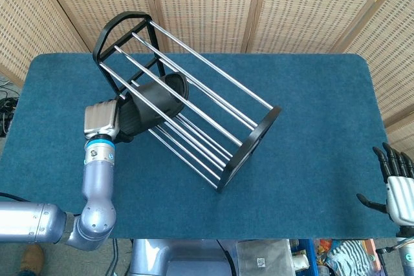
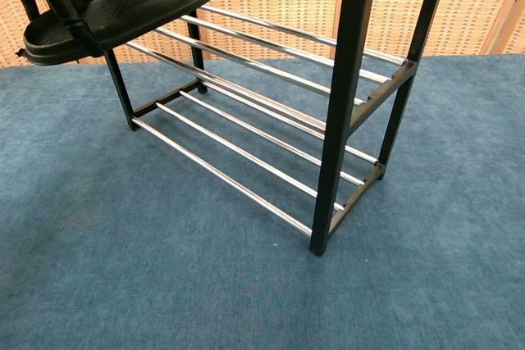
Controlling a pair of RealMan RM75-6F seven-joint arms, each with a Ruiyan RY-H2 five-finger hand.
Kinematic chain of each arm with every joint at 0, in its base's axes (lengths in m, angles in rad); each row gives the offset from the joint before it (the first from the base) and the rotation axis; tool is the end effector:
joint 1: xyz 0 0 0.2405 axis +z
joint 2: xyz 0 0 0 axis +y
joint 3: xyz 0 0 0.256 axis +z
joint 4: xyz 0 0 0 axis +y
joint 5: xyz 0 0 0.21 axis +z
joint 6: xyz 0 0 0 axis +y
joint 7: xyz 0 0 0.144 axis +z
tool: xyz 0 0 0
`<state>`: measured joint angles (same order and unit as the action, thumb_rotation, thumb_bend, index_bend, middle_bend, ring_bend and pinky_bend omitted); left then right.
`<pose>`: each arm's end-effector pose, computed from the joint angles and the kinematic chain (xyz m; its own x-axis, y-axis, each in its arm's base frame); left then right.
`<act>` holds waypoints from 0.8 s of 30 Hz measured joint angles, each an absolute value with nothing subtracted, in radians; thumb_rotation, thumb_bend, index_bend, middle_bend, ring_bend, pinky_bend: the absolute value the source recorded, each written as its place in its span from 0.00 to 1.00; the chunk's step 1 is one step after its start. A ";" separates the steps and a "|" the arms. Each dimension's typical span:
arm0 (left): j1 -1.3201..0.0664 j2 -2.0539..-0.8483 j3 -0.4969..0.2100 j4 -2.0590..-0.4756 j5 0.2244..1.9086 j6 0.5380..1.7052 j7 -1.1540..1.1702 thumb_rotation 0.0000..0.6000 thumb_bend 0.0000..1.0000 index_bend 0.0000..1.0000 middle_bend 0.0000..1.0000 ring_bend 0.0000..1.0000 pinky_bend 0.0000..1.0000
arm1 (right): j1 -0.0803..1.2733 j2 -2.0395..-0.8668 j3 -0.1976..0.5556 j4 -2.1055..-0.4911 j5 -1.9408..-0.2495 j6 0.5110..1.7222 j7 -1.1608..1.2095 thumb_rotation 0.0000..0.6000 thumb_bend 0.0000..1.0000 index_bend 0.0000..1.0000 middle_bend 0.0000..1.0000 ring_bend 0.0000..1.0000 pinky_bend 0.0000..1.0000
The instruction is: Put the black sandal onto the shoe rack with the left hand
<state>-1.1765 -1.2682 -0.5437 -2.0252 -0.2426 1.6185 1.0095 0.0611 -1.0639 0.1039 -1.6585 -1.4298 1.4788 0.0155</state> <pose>-0.0440 0.3570 0.1114 0.4071 0.3282 0.8524 0.8280 0.2614 -0.4961 -0.3147 -0.1840 0.1830 0.3797 0.0376 0.9243 -0.9235 0.0743 0.3764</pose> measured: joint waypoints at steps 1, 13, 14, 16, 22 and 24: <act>-1.188 -1.275 -0.556 -2.011 -0.268 1.625 1.024 1.00 0.54 0.70 0.59 0.55 0.62 | 0.061 -1.063 0.105 -1.658 -1.428 1.478 0.017 1.00 0.00 0.00 0.00 0.00 0.00; -1.243 -1.350 -0.617 -1.829 -0.342 1.610 1.102 1.00 0.54 0.70 0.59 0.55 0.62 | 0.063 -1.060 0.110 -1.649 -1.413 1.468 0.032 1.00 0.00 0.00 0.00 0.00 0.00; -1.244 -1.354 -0.620 -1.819 -0.341 1.605 1.102 1.00 0.54 0.70 0.59 0.55 0.62 | 0.064 -1.060 0.111 -1.649 -1.411 1.466 0.033 1.00 0.00 0.00 0.00 0.00 0.00; -1.246 -1.363 -0.628 -1.799 -0.340 1.595 1.105 1.00 0.54 0.70 0.59 0.55 0.62 | 0.065 -1.060 0.112 -1.648 -1.407 1.463 0.034 1.00 0.00 0.00 0.00 0.00 0.00; -1.255 -1.382 -0.666 -1.751 -0.362 1.565 1.124 1.00 0.54 0.70 0.59 0.54 0.62 | 0.065 -1.058 0.115 -1.647 -1.397 1.459 0.038 1.00 0.00 0.00 0.00 0.00 0.00; -1.260 -1.386 -0.668 -1.746 -0.355 1.563 1.132 1.00 0.54 0.69 0.55 0.50 0.61 | 0.065 -1.057 0.116 -1.647 -1.396 1.460 0.041 1.00 0.00 0.00 0.00 0.00 0.00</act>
